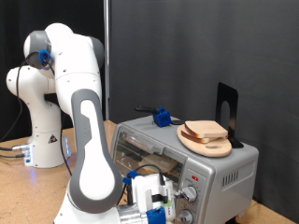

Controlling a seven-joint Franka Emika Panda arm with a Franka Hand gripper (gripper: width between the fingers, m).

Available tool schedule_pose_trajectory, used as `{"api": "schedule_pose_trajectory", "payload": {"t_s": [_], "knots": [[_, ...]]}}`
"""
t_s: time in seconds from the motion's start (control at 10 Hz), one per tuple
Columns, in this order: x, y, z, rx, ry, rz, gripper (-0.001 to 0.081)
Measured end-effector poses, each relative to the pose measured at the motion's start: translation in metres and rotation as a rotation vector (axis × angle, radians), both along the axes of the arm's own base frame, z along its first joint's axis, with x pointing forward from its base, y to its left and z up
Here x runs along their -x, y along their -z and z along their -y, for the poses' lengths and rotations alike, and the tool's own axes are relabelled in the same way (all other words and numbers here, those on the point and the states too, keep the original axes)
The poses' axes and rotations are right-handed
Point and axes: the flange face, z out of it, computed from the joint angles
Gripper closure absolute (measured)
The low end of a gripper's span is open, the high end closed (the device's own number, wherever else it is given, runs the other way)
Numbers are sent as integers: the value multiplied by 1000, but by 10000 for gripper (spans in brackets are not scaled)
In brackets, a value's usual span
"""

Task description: Make a piece of toast with the oven

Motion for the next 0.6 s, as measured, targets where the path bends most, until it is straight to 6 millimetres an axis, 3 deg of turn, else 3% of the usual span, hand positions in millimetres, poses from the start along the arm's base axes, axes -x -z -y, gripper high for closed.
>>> {"api": "schedule_pose_trajectory", "payload": {"t_s": [0.6], "knots": [[7, 6, -2, -18, -22, -150, 1]]}}
